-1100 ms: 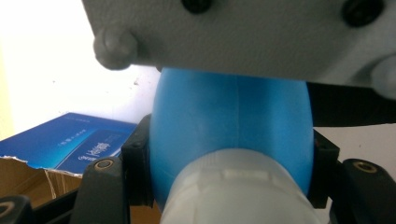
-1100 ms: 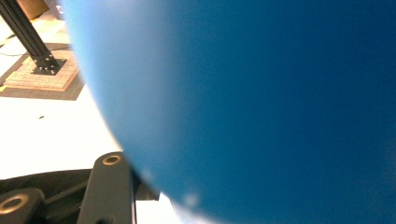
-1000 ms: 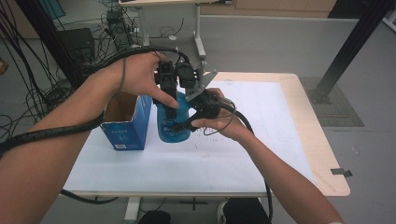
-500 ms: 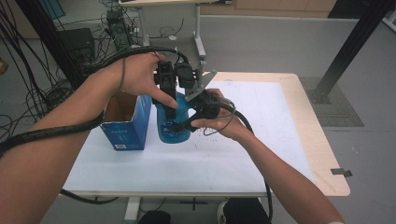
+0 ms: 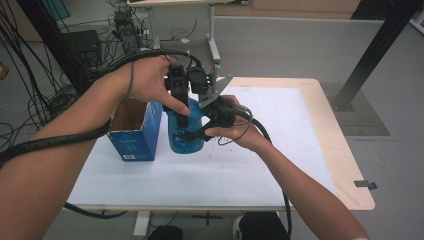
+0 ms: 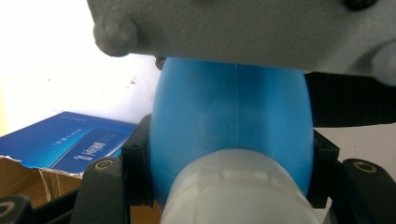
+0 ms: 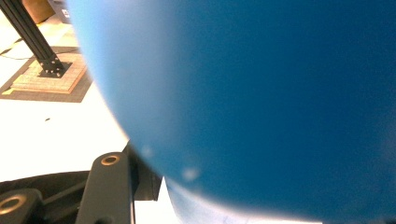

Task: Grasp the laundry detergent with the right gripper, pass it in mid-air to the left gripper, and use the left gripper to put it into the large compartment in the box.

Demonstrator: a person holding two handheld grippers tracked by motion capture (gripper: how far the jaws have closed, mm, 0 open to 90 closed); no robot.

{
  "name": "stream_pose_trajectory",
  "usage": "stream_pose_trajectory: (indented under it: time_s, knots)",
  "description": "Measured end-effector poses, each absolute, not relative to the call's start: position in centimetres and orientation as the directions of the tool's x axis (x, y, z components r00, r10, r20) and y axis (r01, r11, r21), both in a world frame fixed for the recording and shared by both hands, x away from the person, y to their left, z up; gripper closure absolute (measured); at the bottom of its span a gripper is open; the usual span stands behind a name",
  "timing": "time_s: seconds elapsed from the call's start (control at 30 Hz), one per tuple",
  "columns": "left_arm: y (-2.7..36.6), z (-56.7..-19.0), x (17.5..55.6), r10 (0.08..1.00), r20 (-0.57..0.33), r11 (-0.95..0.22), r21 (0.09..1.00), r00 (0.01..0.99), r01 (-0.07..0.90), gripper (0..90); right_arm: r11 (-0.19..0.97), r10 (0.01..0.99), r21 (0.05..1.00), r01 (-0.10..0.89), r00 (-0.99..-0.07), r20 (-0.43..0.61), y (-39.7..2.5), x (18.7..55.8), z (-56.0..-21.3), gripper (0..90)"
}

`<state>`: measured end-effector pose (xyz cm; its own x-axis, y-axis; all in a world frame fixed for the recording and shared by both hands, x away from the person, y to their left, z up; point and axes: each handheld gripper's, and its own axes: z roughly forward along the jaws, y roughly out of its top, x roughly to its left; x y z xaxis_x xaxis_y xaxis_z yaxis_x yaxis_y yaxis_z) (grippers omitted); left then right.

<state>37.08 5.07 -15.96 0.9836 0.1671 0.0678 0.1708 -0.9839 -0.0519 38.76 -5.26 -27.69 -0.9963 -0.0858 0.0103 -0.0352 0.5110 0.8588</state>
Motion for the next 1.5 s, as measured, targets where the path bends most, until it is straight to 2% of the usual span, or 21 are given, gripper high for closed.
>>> stream_pose_trajectory:
  time_s: [0.97,1.0,1.1,1.17,1.4,1.5]
  knots:
    - [5.1,-15.7,37.0,0.179,0.058,-0.982,-0.054,0.982,0.182,38.1,0.495,-0.084,0.868,-0.029,-0.996,0.015,-5.5,38.7,-27.7,40.6]
    - [5.1,-15.6,37.0,0.178,0.058,-0.982,-0.057,0.982,0.181,38.1,0.496,-0.084,0.868,-0.023,-0.996,0.021,-5.6,38.6,-27.7,39.5]
    - [5.1,-15.4,37.0,0.189,0.071,-0.980,-0.054,0.979,0.193,38.1,0.492,-0.086,0.871,0.003,-0.995,0.052,-5.9,38.5,-27.7,28.6]
    - [5.1,-15.2,37.0,0.195,0.070,-0.979,-0.049,0.978,0.199,38.1,0.509,-0.074,0.861,-0.013,-0.997,0.028,-6.2,38.6,-27.7,26.4]
    - [5.0,-14.6,36.9,0.214,0.076,-0.974,-0.063,0.974,0.219,38.1,0.508,-0.016,0.858,0.069,-0.996,0.090,-8.5,38.4,-27.4,16.0]
    - [5.2,-14.2,36.9,0.235,0.080,-0.969,-0.060,0.969,0.240,38.1,0.528,0.041,0.844,0.095,-0.995,0.087,-9.6,38.3,-27.3,10.4]
